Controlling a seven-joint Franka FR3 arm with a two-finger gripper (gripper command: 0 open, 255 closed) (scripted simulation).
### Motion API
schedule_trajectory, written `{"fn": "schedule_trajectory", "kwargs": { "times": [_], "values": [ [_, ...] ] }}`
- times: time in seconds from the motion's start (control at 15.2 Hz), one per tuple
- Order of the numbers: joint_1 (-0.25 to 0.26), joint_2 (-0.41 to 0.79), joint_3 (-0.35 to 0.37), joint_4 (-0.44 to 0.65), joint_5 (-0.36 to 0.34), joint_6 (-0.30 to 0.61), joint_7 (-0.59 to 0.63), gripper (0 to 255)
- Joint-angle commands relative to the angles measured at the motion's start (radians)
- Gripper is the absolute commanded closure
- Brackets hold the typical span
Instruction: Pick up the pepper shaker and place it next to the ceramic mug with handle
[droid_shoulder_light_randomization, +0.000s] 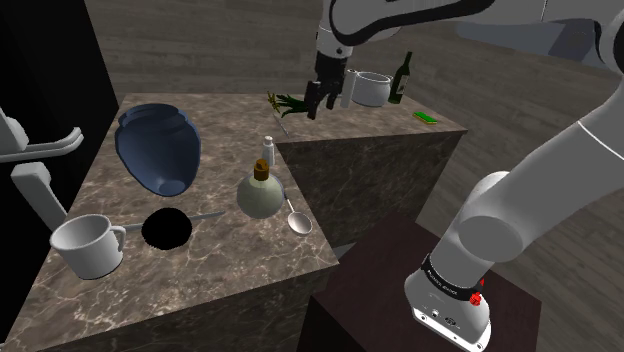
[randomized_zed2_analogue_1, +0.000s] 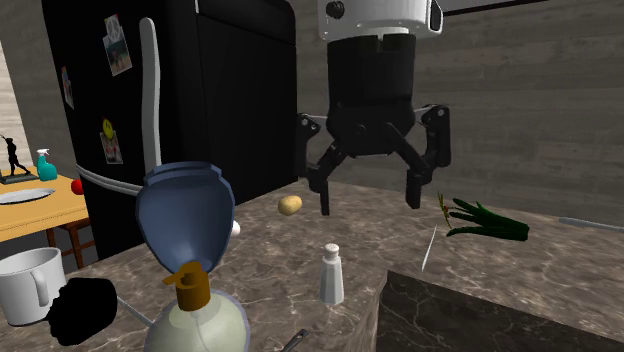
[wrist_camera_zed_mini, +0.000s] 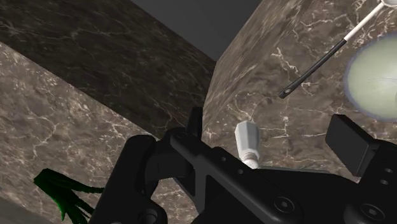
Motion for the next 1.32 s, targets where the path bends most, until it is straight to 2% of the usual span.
{"fn": "schedule_trajectory", "kwargs": {
  "times": [0.0,0.53,0.99,1.25],
  "values": [
    [0.002,0.075,0.007,0.033,-0.006,0.035,0.009,0],
    [0.017,0.384,0.033,0.231,-0.043,0.114,0.054,0],
    [0.041,0.666,0.039,0.475,-0.08,0.121,0.085,0],
    [0.041,0.69,0.037,0.466,-0.084,0.154,0.088,0]
  ]
}}
